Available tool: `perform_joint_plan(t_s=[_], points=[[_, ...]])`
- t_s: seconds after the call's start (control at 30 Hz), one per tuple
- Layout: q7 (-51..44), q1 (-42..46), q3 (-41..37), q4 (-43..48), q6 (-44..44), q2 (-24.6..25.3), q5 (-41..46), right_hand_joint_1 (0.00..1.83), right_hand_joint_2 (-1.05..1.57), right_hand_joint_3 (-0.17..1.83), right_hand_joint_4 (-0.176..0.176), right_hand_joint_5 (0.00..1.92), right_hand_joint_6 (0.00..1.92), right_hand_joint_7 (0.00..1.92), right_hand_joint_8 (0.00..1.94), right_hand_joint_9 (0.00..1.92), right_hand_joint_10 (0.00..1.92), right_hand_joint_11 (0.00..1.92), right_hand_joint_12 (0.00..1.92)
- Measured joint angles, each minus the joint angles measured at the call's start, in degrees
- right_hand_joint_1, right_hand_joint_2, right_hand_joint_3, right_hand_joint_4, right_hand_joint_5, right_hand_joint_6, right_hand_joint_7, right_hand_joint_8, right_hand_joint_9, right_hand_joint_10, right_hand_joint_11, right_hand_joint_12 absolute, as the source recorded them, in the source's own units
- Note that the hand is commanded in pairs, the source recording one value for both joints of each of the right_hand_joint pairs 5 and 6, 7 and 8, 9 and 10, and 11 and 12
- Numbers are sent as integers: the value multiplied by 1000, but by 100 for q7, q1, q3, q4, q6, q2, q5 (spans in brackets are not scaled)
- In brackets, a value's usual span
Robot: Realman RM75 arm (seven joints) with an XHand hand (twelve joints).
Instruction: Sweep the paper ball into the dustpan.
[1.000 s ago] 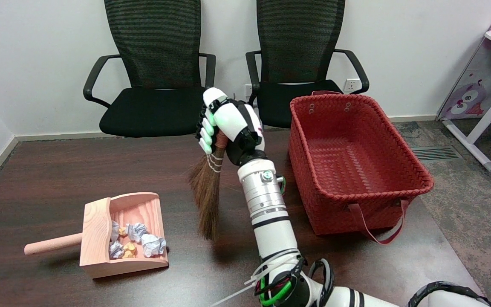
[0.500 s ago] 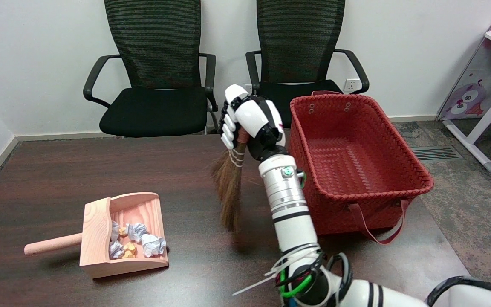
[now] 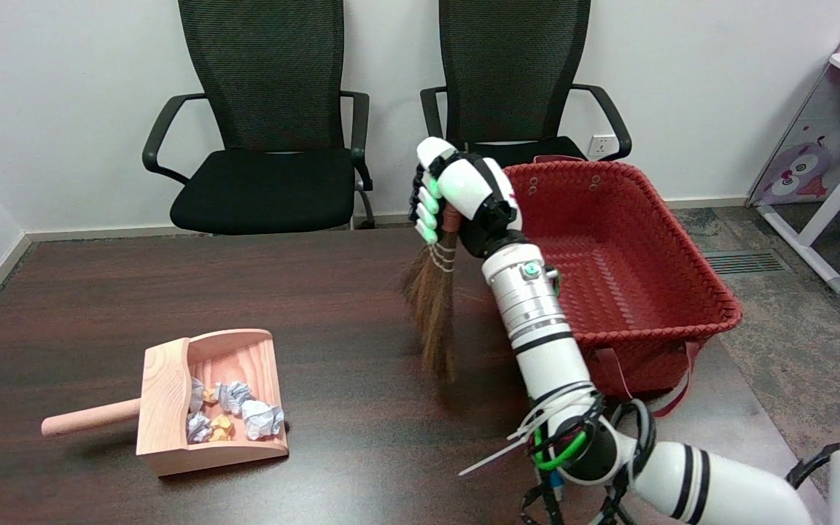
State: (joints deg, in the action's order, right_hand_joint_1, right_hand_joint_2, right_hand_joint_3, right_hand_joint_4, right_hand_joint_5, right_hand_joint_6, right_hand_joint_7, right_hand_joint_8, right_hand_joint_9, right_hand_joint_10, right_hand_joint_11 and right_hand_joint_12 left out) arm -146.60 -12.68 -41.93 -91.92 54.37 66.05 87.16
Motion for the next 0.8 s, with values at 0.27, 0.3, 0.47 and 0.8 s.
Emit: perform_joint_plan(t_s=[0.27,0.3,0.47,0.8], points=[[-1,34,-107,-115,-13,-350,159,750,1538,1833,32,1920,1920,1920,1920,1920,1920,1920,1920],[-1,44,-121,-127,-8,-384,174,750,1536,1833,31,1920,1920,1920,1920,1920,1920,1920,1920],[-1,79,-171,-169,29,-507,232,753,1527,1833,29,1920,1920,1920,1920,1920,1920,1920,1920],[2,119,-227,-202,96,-648,303,756,1512,1833,28,1920,1920,1920,1920,1920,1920,1920,1920]])
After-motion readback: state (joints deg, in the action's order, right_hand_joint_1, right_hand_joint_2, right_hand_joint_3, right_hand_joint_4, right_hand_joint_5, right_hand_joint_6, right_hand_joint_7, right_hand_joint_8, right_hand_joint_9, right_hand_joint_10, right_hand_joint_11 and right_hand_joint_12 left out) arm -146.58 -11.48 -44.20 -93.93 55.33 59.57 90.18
